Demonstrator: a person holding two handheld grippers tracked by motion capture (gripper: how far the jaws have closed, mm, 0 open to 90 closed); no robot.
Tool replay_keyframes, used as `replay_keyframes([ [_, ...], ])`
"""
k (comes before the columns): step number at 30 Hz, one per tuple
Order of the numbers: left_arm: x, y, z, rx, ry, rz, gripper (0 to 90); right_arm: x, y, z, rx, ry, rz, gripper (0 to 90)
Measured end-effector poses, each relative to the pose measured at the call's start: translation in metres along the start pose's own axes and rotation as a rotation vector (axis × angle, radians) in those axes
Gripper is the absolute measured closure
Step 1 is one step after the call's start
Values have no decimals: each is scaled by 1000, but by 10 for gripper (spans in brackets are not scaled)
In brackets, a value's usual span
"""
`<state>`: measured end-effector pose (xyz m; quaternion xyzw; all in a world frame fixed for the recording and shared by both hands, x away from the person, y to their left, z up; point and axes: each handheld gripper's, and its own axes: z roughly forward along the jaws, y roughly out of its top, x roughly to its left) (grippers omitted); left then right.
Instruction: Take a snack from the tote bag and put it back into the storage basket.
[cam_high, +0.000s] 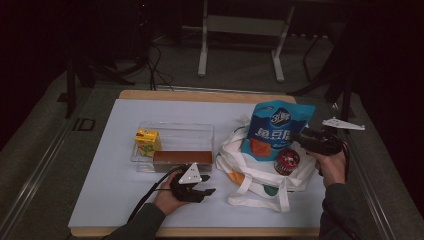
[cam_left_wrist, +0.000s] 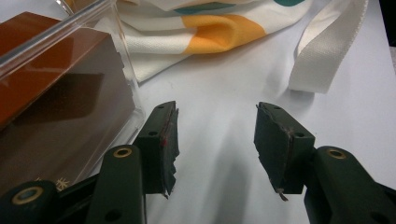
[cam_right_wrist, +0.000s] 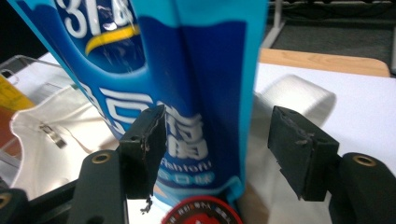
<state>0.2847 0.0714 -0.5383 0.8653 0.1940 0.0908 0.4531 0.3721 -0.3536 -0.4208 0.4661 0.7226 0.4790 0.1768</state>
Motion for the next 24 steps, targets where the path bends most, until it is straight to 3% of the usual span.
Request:
replay_keyframes([
  [5,0,0,0,5,-1,4,492,0,3,8,11,17,5,369],
  [16,-2,0,1,9,-1,11,491,3,2,24,-7,102,9,387],
  [23,-2,1,1,13,1,16,491,6,3,26,-4,147,-5,465],
  [24,-2,1,1,13,1,16,491,7,3,26,-3,156,-10,524],
])
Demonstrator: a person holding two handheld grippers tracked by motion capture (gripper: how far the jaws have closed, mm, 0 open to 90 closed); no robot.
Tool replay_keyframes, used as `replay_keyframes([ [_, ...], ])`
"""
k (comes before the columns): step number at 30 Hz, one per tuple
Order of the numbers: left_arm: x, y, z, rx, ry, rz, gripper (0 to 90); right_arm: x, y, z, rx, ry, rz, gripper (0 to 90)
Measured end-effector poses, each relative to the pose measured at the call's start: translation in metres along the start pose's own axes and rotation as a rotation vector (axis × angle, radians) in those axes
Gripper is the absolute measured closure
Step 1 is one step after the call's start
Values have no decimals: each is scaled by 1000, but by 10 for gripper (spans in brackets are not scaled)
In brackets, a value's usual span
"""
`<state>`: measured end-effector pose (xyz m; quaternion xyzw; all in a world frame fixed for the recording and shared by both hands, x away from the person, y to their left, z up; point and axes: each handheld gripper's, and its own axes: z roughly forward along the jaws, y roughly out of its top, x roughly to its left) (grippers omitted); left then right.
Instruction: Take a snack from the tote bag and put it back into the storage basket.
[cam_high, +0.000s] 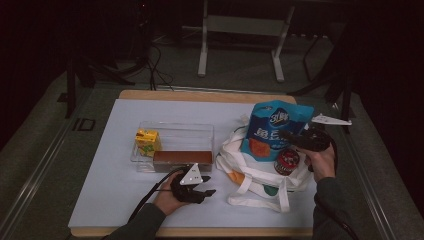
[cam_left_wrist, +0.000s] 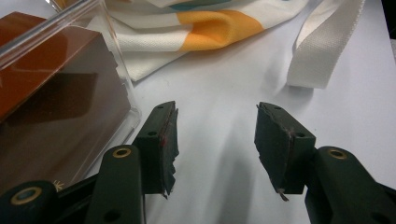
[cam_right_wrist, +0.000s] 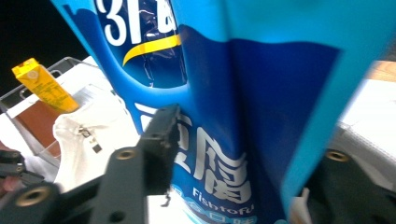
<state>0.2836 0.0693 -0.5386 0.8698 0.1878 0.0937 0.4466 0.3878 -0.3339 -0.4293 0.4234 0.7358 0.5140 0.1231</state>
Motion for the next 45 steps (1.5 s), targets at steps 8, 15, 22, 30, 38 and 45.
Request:
replay_keyframes([
  [8,0,0,0,1,-1,2,488,-2,-3,-2,-33,46,29,717],
  [15,0,0,1,1,-2,2,488,3,-1,-1,-35,51,37,827],
  [22,0,0,1,2,-2,0,488,2,-3,-1,-70,78,74,875],
  [30,0,0,1,2,-2,1,488,1,-3,-1,-75,102,97,879],
  [38,0,0,0,4,-3,1,488,8,4,0,-98,135,90,888],
  [45,0,0,0,3,-3,3,488,17,15,-5,-128,152,75,889],
])
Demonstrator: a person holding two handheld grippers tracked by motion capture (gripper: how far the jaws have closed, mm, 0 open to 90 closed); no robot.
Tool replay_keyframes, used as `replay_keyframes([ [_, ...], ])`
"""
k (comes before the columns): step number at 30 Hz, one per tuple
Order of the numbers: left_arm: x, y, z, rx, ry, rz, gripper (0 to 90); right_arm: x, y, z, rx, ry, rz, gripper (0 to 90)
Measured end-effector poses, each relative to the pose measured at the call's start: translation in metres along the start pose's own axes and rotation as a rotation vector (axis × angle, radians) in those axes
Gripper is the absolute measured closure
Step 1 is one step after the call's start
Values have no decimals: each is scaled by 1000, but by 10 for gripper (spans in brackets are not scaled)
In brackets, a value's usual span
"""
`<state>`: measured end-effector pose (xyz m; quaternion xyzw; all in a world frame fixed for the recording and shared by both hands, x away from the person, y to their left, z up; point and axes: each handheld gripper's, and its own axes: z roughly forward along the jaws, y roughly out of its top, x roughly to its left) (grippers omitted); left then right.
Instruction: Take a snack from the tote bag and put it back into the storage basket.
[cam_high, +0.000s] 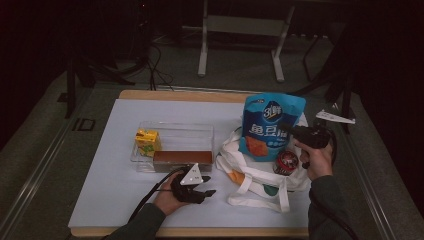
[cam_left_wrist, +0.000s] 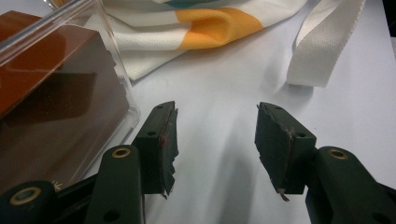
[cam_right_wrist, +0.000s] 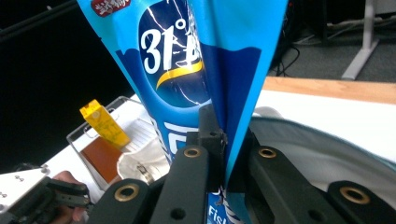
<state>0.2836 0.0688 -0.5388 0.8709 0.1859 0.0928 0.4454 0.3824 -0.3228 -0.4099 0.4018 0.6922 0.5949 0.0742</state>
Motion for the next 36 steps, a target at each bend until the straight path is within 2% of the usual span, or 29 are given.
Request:
replay_keyframes([
  [5,0,0,0,1,-1,2,488,7,8,-3,-31,10,0,889],
  [14,-1,0,0,3,0,7,488,17,17,-6,-51,45,19,889],
  [25,-1,0,1,4,0,11,488,32,27,-10,-52,51,-7,890],
  [36,-1,0,1,3,-1,10,488,45,35,-10,-66,82,-19,891],
])
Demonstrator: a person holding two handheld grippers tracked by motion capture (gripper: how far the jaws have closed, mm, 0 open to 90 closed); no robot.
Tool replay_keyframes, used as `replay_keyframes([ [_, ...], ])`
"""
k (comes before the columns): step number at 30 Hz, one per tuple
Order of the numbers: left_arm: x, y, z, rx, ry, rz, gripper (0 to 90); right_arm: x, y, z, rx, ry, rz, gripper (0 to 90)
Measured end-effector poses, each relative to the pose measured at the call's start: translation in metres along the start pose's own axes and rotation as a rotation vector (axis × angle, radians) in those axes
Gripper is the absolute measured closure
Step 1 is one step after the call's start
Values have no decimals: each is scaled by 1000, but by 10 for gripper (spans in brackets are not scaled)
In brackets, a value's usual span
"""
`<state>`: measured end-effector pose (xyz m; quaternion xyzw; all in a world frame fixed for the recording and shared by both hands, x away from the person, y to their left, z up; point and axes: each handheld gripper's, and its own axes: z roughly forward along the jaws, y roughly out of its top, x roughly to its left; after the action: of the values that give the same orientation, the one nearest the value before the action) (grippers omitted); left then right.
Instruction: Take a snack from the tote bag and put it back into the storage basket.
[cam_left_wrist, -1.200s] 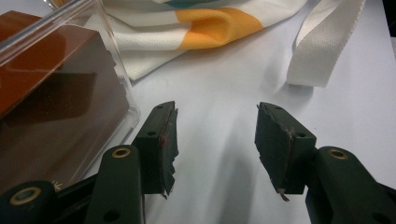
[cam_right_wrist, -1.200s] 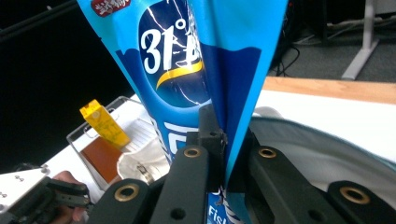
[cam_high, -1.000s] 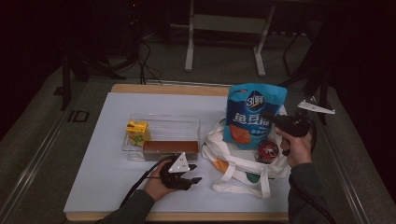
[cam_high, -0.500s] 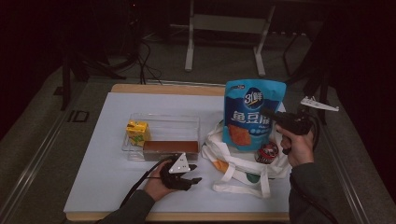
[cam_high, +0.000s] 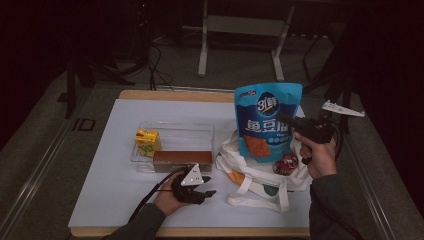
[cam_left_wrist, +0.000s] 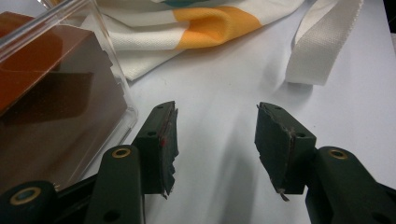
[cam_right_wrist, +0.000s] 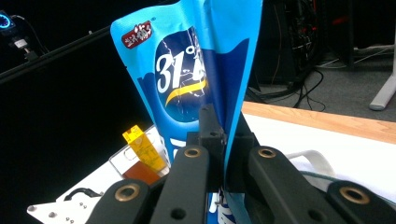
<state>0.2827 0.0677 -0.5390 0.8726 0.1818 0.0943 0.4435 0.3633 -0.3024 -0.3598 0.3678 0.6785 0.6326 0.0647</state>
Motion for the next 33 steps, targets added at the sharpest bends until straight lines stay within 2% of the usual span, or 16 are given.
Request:
replay_keyframes([
  [14,0,0,0,2,-2,4,489,18,14,8,-3,35,-19,891],
  [33,0,0,0,0,-4,2,488,46,38,28,20,78,-85,892],
])
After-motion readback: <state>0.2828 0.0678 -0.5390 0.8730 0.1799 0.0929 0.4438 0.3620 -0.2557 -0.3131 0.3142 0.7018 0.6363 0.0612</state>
